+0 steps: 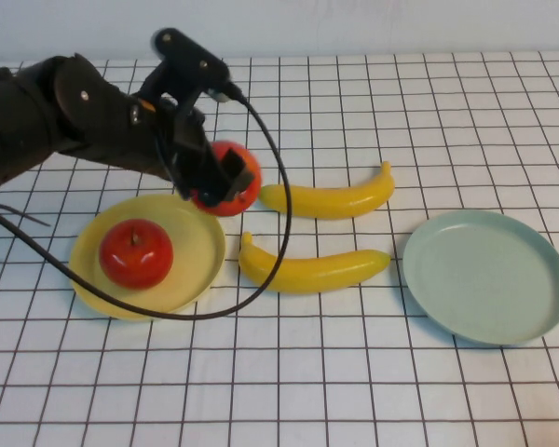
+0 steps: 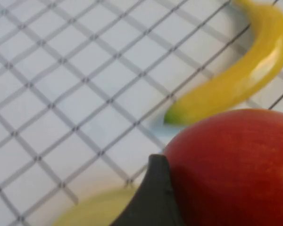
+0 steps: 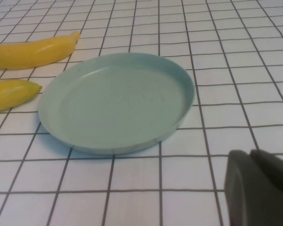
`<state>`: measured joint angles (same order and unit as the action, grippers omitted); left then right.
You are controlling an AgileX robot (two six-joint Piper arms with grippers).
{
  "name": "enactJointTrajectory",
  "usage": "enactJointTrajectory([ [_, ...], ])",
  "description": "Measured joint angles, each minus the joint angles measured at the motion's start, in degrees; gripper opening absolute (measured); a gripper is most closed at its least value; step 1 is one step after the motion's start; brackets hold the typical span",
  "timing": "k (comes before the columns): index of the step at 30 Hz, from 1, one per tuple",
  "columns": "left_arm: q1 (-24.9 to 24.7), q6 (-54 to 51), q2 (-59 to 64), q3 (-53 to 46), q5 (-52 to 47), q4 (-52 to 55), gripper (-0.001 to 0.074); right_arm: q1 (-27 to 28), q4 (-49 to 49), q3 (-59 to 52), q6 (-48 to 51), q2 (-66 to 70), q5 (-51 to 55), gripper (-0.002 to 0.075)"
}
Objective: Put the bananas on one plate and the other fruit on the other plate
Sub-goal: Put one type of fruit in the left plate
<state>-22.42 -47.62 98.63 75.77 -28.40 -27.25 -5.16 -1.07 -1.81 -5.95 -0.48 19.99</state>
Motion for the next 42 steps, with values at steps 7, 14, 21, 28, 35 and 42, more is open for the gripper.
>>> enactJointTrajectory([
  [7, 0.9, 19.0, 2.2, -0.1, -5.5, 20.5, 0.0572, 0.0, 0.0, 0.0, 0.0, 0.0, 0.0, -0.0017],
  [14, 1.7, 20.3, 4.6, -0.1, -4.1, 23.1, 0.0572, 0.0, 0.0, 0.0, 0.0, 0.0, 0.0, -0.0017],
  [21, 3.1, 22.3, 7.2, -0.1, -5.9, 23.0, 0.0572, 0.0, -0.1, 0.0, 0.0, 0.0, 0.0, -0.0017],
  [28, 3.6, 23.1, 7.2, -0.1, -6.6, 23.8, 0.0608, 0.0, -0.1, 0.0, 0.0, 0.0, 0.0, -0.0017],
  [35, 3.6, 23.2, 7.2, 0.0, -7.6, 23.2, 0.0667, 0.0, -0.1, 0.0, 0.0, 0.0, 0.0, -0.0017],
  [42, 3.6, 23.2, 6.6, 4.2, -16.2, 22.9, 0.0668, 0.0, -0.1, 0.0, 0.0, 0.0, 0.0, -0.0017],
])
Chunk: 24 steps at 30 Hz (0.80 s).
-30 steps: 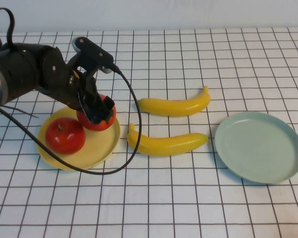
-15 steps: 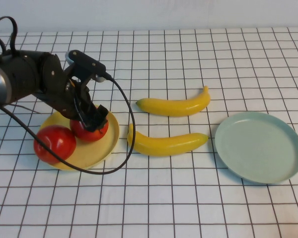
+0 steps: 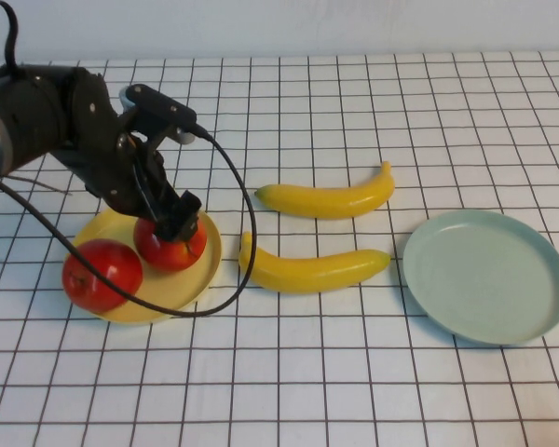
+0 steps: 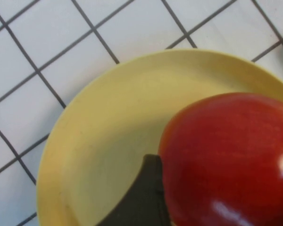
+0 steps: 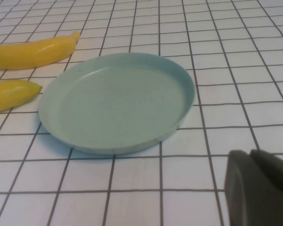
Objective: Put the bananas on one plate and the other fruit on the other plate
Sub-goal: Put one type of fruit in the left plate
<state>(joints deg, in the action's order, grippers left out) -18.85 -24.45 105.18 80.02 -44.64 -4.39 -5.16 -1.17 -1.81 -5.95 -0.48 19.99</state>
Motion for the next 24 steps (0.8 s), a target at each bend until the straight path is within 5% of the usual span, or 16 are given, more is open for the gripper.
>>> enactJointTrajectory([
  [15, 0.0, 1.2, -0.4, 11.4, -16.8, 0.0, 0.0658, 0.0, 0.0, 0.0, 0.0, 0.0, 0.0, -0.0017],
  [17, 0.0, 2.2, -0.6, 12.2, -18.2, -0.2, 0.0591, 0.0, 0.0, 0.0, 0.0, 0.0, 0.0, -0.0017],
  [22, 1.0, 2.6, -2.3, 12.3, -19.8, -1.7, 0.0183, 0.0, 0.0, 0.0, 0.0, 0.0, 0.0, -0.0017],
  [24, 0.8, 2.3, -3.4, 12.3, -19.9, -2.4, 0.0085, 0.0, 0.0, 0.0, 0.0, 0.0, 0.0, -0.0017],
])
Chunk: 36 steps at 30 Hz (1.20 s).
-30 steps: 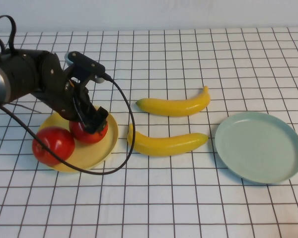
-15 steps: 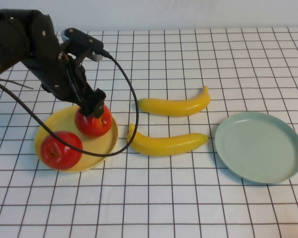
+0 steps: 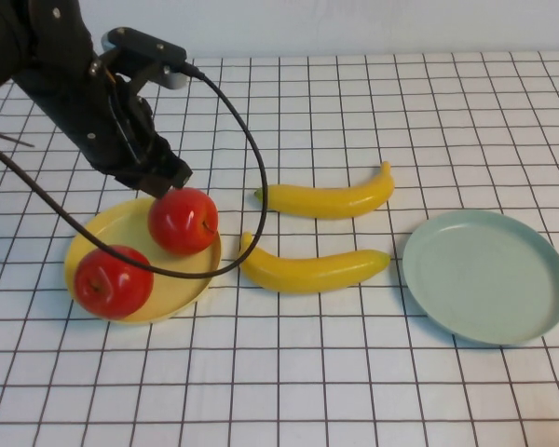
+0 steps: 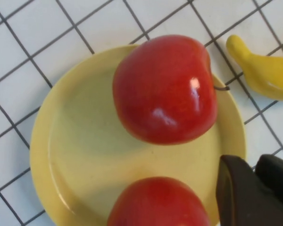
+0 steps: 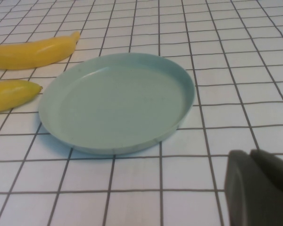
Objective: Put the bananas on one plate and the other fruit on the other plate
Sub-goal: Put one type of fruit in the left plate, then put another type of fruit in the right plate
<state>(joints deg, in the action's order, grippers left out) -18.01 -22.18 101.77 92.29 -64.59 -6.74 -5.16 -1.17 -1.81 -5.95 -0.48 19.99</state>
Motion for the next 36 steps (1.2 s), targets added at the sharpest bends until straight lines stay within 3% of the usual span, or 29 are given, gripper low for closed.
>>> enactJointTrajectory([
  [2, 0.0, -1.1, -1.3, 0.0, 0.0, -1.4, 0.0033, 0.0, 0.0, 0.0, 0.0, 0.0, 0.0, -0.0017],
  [9, -0.4, -6.5, -11.2, -8.2, 8.3, -8.6, 0.0003, 0.0, 0.0, 0.0, 0.0, 0.0, 0.0, -0.0017],
  [16, -0.4, -7.1, -30.9, -30.0, 26.9, -10.6, 0.0001, 0.0, 0.0, 0.0, 0.0, 0.0, 0.0, -0.0017],
  [21, -0.4, -3.9, -44.4, -42.1, 34.5, -7.8, 0.0001, 0.0, 0.0, 0.0, 0.0, 0.0, 0.0, -0.0017],
  [28, -0.1, 6.6, -58.0, -48.1, 35.7, 3.0, 0.0001, 0.0, 0.0, 0.0, 0.0, 0.0, 0.0, -0.0017],
  [36, 0.1, 19.2, -72.8, -50.5, 26.1, 15.1, 0.0001, 0.0, 0.0, 0.0, 0.0, 0.0, 0.0, -0.0017],
])
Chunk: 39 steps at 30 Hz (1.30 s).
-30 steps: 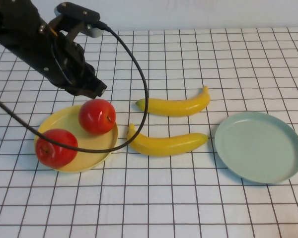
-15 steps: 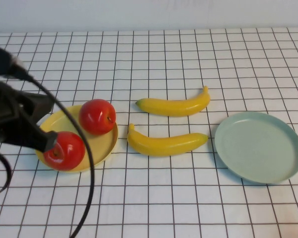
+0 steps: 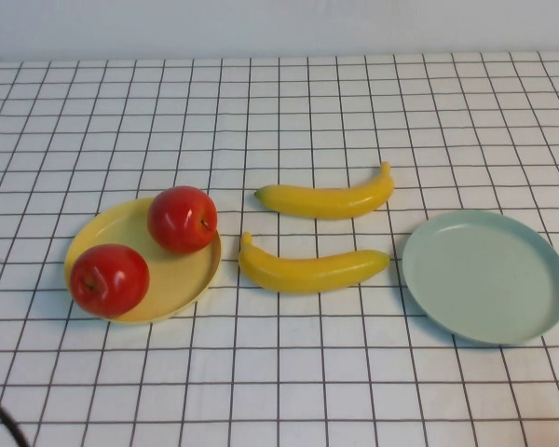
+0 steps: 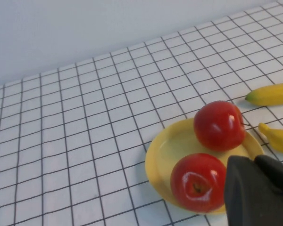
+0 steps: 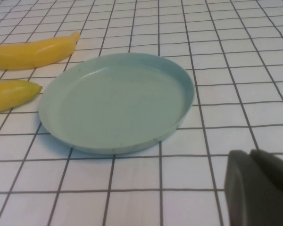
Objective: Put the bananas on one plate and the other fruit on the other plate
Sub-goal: Put another type of fruit in the right plate
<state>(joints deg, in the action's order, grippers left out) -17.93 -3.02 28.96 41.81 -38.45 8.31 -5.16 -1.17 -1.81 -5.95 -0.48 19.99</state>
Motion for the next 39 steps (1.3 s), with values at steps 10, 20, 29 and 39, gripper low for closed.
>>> enactJointTrajectory([
  [10, 1.9, 4.0, -23.2, -21.8, 16.1, 7.6, 0.0001, 0.0, 0.0, 0.0, 0.0, 0.0, 0.0, -0.0017],
  [20, 15.0, 4.4, -29.6, -36.7, 23.6, -3.3, 0.0001, 0.0, 0.0, 0.0, 0.0, 0.0, 0.0, -0.0017],
  [29, 16.5, 3.5, -29.6, -43.2, 26.0, -5.6, 0.0001, 0.0, 0.0, 0.0, 0.0, 0.0, 0.0, -0.0017],
  [39, 16.5, -0.4, -29.6, -43.3, 17.0, -9.8, 0.0001, 0.0, 0.0, 0.0, 0.0, 0.0, 0.0, -0.0017],
])
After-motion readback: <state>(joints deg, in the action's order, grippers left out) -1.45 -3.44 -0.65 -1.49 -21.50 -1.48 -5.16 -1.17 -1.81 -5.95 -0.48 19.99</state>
